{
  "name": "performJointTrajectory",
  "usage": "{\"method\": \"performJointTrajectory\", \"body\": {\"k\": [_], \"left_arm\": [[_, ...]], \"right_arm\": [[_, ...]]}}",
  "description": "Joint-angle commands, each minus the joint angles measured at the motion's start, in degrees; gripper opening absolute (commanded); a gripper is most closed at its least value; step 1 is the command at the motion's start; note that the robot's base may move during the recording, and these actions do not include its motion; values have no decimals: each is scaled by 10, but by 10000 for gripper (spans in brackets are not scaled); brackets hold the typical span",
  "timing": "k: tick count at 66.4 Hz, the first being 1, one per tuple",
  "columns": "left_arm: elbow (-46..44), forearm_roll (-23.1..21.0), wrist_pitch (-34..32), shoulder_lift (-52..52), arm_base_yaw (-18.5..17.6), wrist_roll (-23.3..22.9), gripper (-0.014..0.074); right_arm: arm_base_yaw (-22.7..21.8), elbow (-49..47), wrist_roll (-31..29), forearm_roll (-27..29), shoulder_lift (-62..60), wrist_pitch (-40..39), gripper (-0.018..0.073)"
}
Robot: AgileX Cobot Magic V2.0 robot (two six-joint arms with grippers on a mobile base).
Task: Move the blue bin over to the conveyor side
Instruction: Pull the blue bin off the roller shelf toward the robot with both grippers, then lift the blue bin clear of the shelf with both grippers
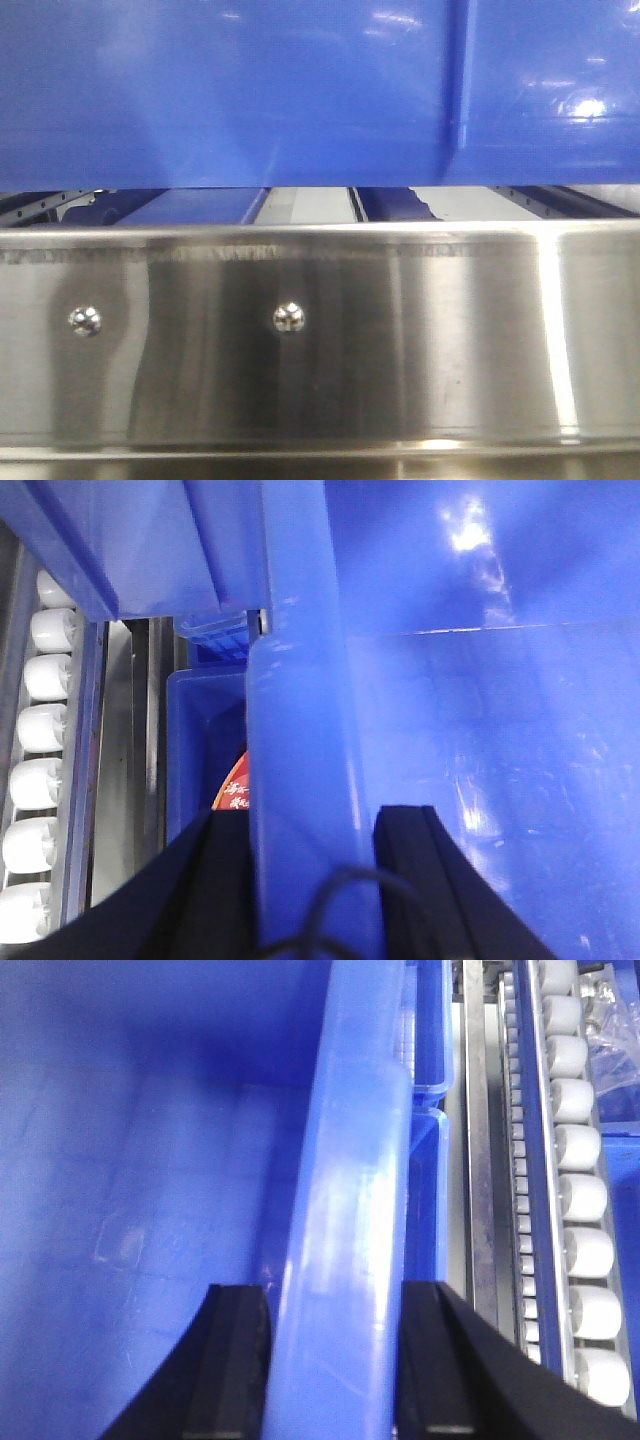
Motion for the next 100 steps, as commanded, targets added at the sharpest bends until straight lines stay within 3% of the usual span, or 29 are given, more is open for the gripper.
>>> {"method": "performJointTrajectory", "body": {"k": [1, 40, 63, 100], "left_arm": [[-3, 6, -10, -35, 2, 1, 1], [0, -27, -76, -232, 2, 1, 1], [47, -34, -76, -247, 2, 1, 1], [47, -32, -84, -247, 2, 1, 1]], "right_arm": [[0, -2, -6, -2, -32, -9, -79], [0, -2, -16, -4, -193, -114, -79], [0, -2, -33, -5, -207, -118, -79], [0, -2, -33, -5, -207, -120, -79]]}}
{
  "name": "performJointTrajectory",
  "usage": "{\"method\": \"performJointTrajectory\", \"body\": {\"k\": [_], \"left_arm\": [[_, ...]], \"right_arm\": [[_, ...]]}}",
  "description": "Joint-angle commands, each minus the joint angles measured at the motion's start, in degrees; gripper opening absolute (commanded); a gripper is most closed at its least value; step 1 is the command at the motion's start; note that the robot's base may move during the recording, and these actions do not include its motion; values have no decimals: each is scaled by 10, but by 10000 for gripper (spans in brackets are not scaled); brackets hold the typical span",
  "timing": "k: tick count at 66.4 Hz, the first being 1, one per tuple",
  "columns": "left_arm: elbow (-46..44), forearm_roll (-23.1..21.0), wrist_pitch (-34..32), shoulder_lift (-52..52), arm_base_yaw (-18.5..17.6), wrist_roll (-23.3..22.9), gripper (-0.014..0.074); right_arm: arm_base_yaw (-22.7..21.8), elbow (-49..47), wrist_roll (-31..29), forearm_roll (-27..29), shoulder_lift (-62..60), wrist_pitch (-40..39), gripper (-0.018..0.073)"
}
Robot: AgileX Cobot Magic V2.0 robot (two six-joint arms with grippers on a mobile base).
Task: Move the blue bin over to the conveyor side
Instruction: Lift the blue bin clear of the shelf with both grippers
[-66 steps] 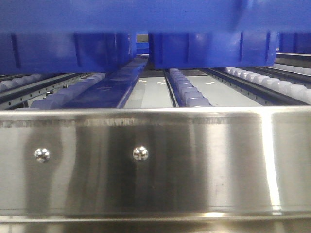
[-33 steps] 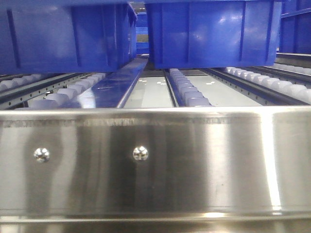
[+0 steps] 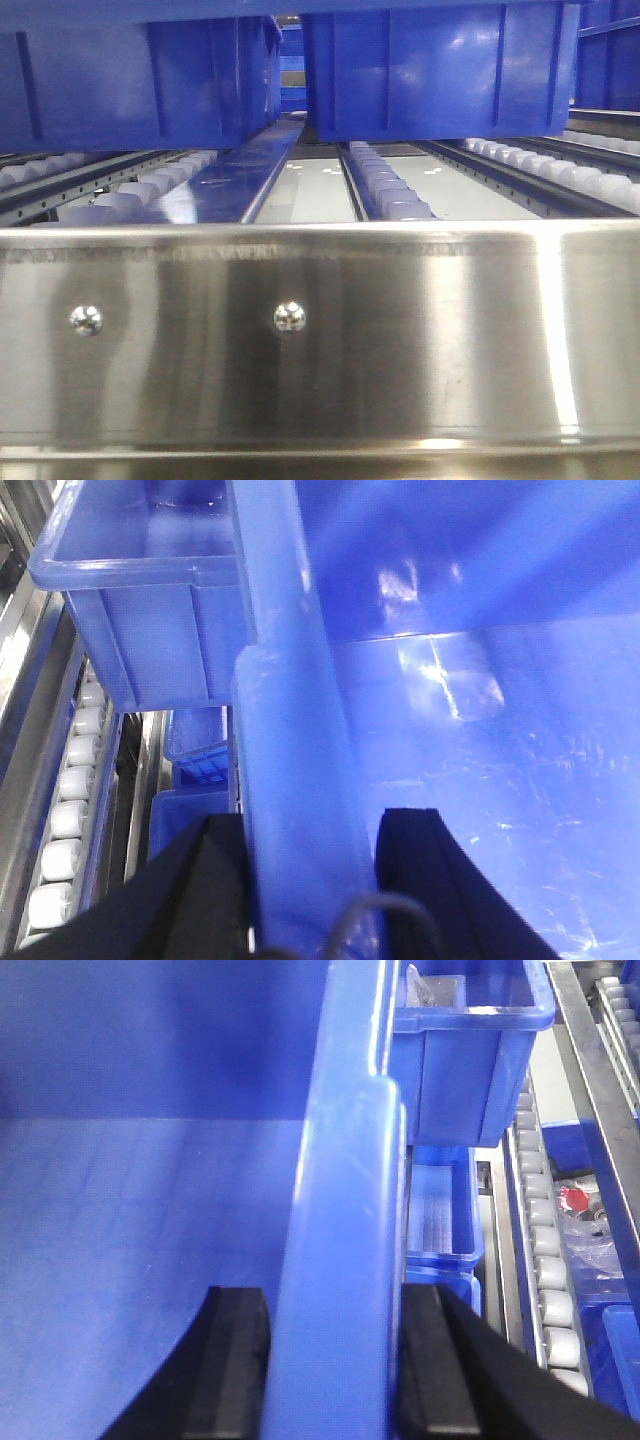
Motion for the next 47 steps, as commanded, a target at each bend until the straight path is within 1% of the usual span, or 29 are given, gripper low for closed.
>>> {"method": "performJointTrajectory", "body": {"k": [1, 47], "left_arm": [[-8, 3, -62, -9, 2, 13, 1], [-8, 3, -62, -9, 2, 13, 1]], "right_arm": [[0, -10, -17, -20, -11, -67, -79], [0, -10, -17, -20, -11, -67, -79]]}}
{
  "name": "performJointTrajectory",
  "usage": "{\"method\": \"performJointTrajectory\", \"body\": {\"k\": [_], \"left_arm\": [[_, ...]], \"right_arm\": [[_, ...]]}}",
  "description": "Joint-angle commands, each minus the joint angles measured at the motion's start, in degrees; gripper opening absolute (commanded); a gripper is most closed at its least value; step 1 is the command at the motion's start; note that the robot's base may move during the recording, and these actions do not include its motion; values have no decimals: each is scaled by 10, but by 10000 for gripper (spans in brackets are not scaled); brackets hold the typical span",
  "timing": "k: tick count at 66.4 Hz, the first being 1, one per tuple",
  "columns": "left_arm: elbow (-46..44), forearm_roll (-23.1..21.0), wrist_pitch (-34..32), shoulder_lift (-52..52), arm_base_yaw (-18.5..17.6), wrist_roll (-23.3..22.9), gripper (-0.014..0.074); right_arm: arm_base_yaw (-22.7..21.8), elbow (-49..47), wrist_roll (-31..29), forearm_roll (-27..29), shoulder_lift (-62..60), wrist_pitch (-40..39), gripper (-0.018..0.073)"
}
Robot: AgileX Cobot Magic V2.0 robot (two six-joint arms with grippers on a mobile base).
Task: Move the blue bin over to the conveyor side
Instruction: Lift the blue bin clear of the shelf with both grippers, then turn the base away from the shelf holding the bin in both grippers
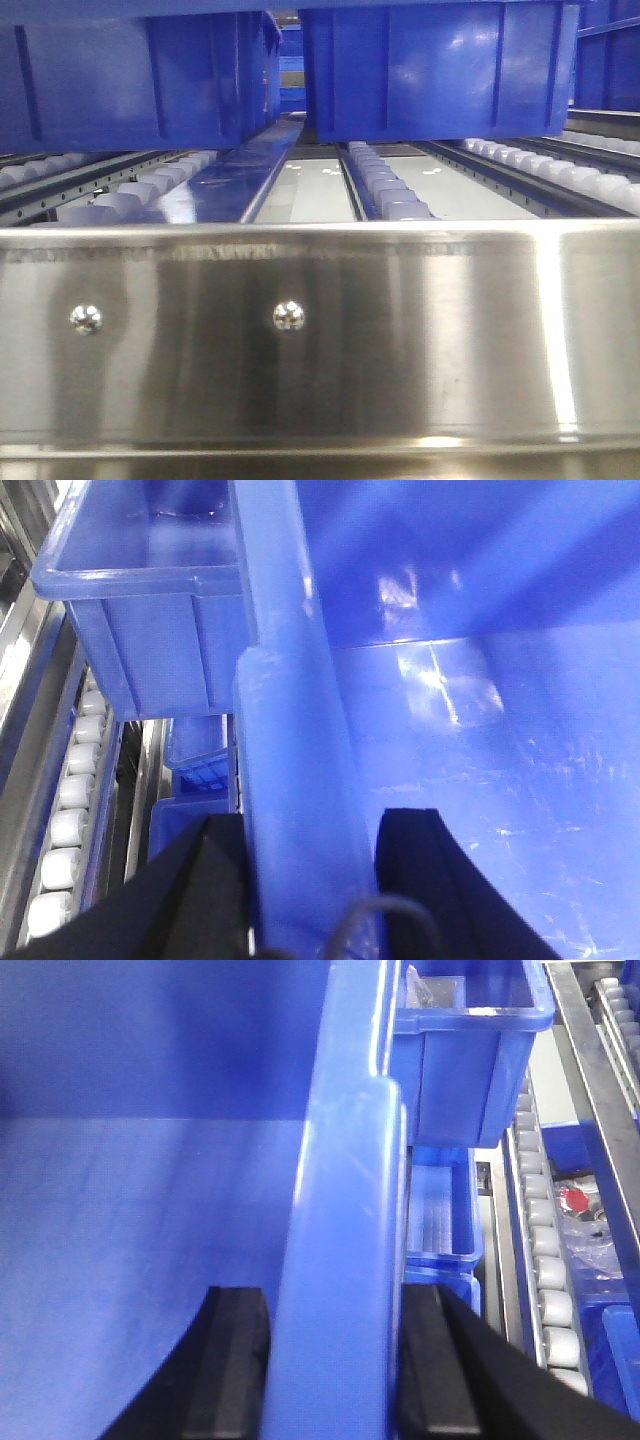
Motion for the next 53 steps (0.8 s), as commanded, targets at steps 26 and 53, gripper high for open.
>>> {"method": "performJointTrajectory", "body": {"k": [26, 53], "left_arm": [[-8, 3, -55, -9, 2, 13, 1], [-8, 3, -55, -9, 2, 13, 1]], "right_arm": [[0, -10, -17, -20, -11, -84, -79], [0, -10, -17, -20, -11, -84, -79]]}}
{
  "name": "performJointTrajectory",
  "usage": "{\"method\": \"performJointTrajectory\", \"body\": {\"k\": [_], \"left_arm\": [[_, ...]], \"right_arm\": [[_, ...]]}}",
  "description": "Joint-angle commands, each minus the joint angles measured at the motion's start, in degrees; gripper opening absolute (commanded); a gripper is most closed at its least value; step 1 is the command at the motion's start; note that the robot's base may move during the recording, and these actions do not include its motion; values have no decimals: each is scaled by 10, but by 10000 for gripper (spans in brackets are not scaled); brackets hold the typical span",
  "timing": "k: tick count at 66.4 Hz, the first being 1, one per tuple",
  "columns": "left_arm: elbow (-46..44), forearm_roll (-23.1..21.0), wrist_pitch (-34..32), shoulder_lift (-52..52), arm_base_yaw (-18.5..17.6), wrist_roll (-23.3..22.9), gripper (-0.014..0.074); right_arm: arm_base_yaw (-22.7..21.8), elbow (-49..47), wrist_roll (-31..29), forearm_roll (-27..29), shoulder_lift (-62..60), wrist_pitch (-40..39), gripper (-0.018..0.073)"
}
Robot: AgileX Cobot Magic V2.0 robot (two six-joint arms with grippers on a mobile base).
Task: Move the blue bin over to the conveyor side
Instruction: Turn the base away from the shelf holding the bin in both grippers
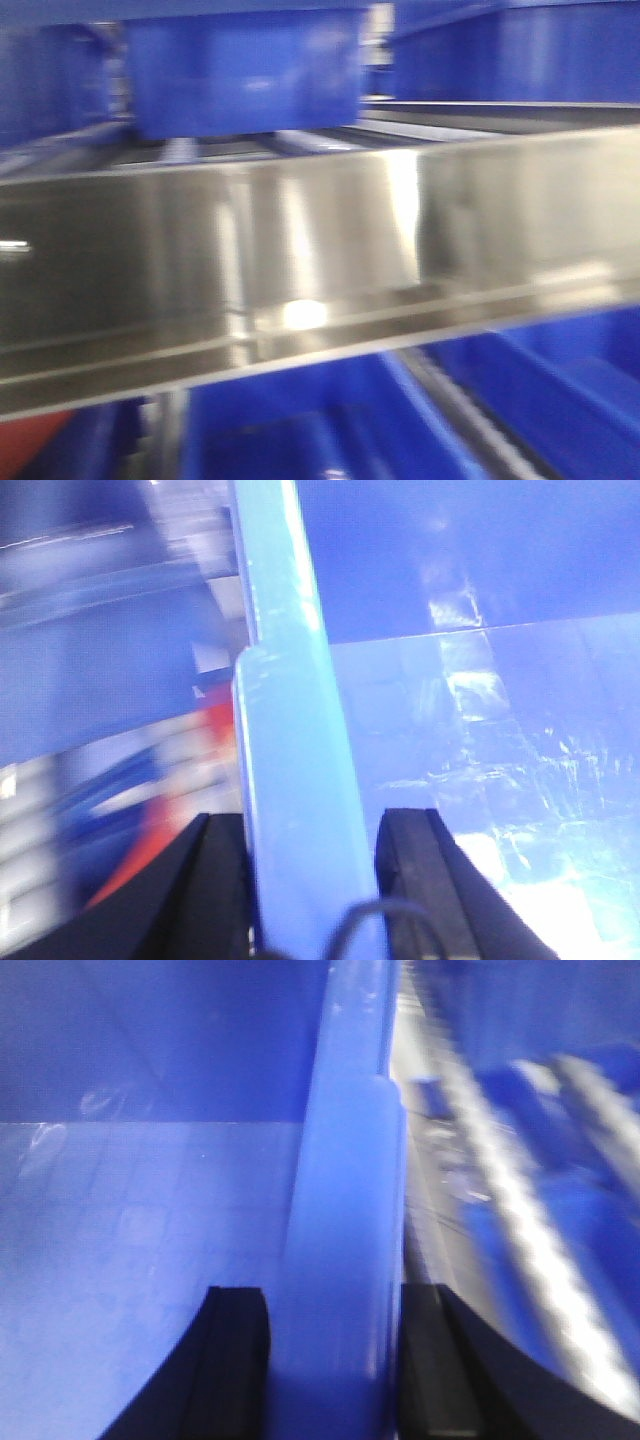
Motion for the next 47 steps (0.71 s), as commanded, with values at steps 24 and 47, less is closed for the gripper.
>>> {"method": "performJointTrajectory", "body": {"k": [24, 47], "left_arm": [[-8, -1, -53, -9, 2, 11, 1], [-8, -1, -53, -9, 2, 11, 1]], "right_arm": [[0, -10, -16, -25, -12, -73, -79], [0, -10, -16, -25, -12, -73, -79]]}}
